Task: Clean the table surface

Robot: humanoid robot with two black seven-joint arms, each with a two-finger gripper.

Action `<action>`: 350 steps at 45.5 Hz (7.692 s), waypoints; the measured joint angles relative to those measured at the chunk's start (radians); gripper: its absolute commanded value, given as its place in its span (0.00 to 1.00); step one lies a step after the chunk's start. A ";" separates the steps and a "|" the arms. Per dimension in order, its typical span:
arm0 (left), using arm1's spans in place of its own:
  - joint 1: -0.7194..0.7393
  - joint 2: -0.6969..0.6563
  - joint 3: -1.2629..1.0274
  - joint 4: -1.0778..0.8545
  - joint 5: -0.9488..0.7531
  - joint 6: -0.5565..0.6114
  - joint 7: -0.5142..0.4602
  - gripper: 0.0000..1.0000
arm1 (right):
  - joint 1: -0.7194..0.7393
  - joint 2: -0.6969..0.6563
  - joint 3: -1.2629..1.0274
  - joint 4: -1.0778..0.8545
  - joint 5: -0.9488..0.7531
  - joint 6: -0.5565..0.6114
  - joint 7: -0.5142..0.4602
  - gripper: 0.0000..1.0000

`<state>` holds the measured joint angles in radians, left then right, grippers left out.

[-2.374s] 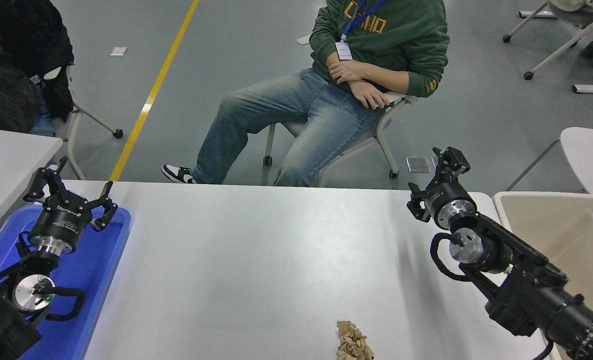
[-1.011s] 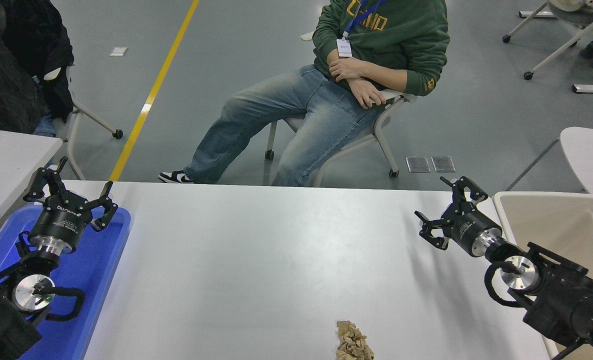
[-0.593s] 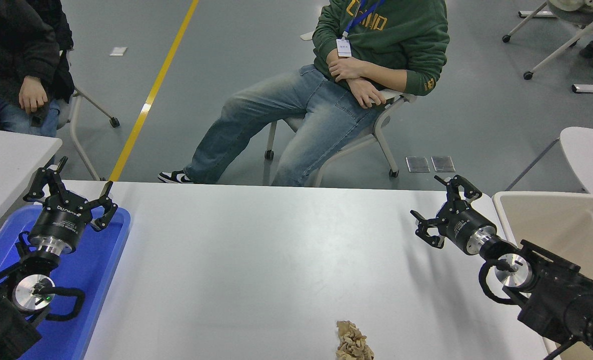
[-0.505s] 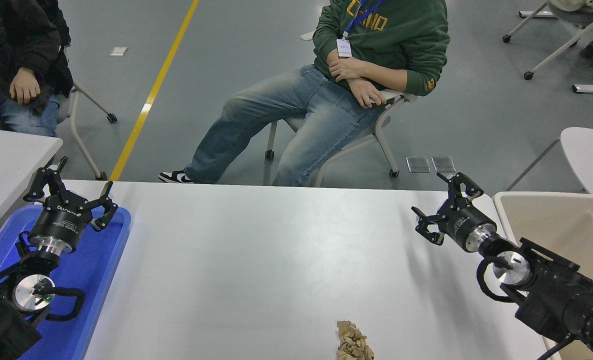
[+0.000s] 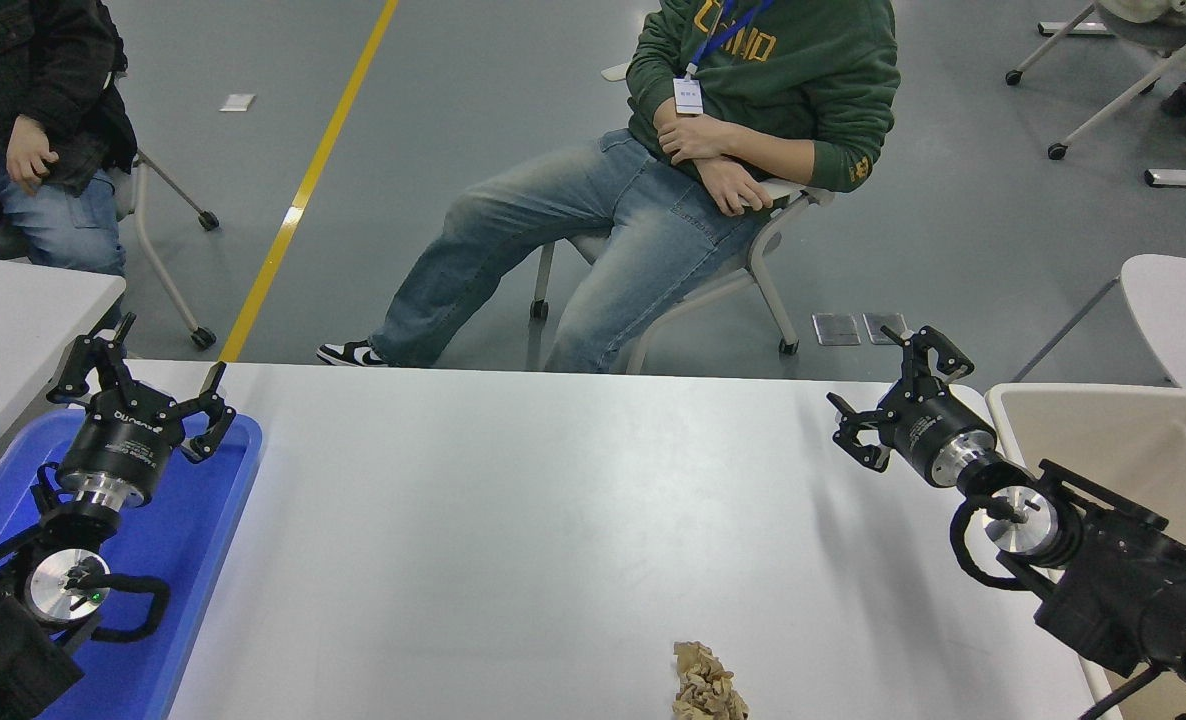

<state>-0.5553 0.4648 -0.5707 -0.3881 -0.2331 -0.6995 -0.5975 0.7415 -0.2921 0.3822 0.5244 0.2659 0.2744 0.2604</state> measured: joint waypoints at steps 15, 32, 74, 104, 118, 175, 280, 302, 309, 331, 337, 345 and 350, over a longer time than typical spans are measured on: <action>0.000 0.000 0.000 0.000 0.000 0.000 0.000 1.00 | -0.001 -0.035 0.013 0.049 -0.093 -0.025 0.005 1.00; 0.000 0.000 0.000 0.000 0.000 0.000 0.000 1.00 | 0.000 -0.257 -0.030 0.364 -0.423 -0.107 0.000 1.00; 0.000 0.000 0.000 0.000 0.000 0.000 0.001 1.00 | 0.097 -0.653 -0.485 1.020 -1.098 -0.166 -0.080 1.00; 0.000 0.000 0.000 0.000 0.000 0.000 0.001 1.00 | 0.103 -0.435 -0.583 1.020 -1.173 -0.167 -0.148 1.00; 0.000 0.000 0.000 0.000 0.000 0.000 0.001 1.00 | 0.089 -0.327 -0.588 0.929 -1.214 -0.169 -0.164 1.00; 0.000 -0.001 0.000 0.000 0.000 0.000 0.001 1.00 | 0.061 -0.181 -0.596 0.813 -1.375 -0.165 -0.169 0.00; 0.000 0.000 0.000 0.000 0.000 0.000 0.001 1.00 | 0.409 -1.037 -0.269 1.129 -1.112 0.388 -0.158 0.00; 0.000 0.000 0.000 0.000 0.000 0.000 0.001 1.00 | 0.418 -1.052 -0.269 1.050 -1.100 0.398 -0.163 0.00; 0.000 0.000 0.000 0.000 0.000 0.000 0.001 1.00 | 0.408 -1.043 -0.285 0.961 -1.101 0.368 -0.165 0.00; 0.000 0.000 0.000 0.000 0.000 0.000 0.001 1.00 | 0.299 -0.834 -0.413 0.567 -1.091 0.074 -0.170 0.00; 0.000 0.000 0.000 0.000 0.000 0.000 0.001 1.00 | 0.244 -0.728 -0.429 0.404 -1.052 -0.007 -0.170 0.00; 0.000 0.000 0.000 0.000 0.000 0.000 0.001 1.00 | 0.175 -0.591 -0.440 0.207 -1.003 -0.092 -0.170 0.00; 0.000 0.000 0.000 0.000 0.000 0.000 0.001 1.00 | 0.130 -0.517 -0.443 0.099 -0.984 -0.154 -0.170 0.00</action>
<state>-0.5553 0.4648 -0.5706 -0.3881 -0.2332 -0.6995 -0.5968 0.8719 -0.8093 -0.0604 0.6234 -0.7183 0.1201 0.0907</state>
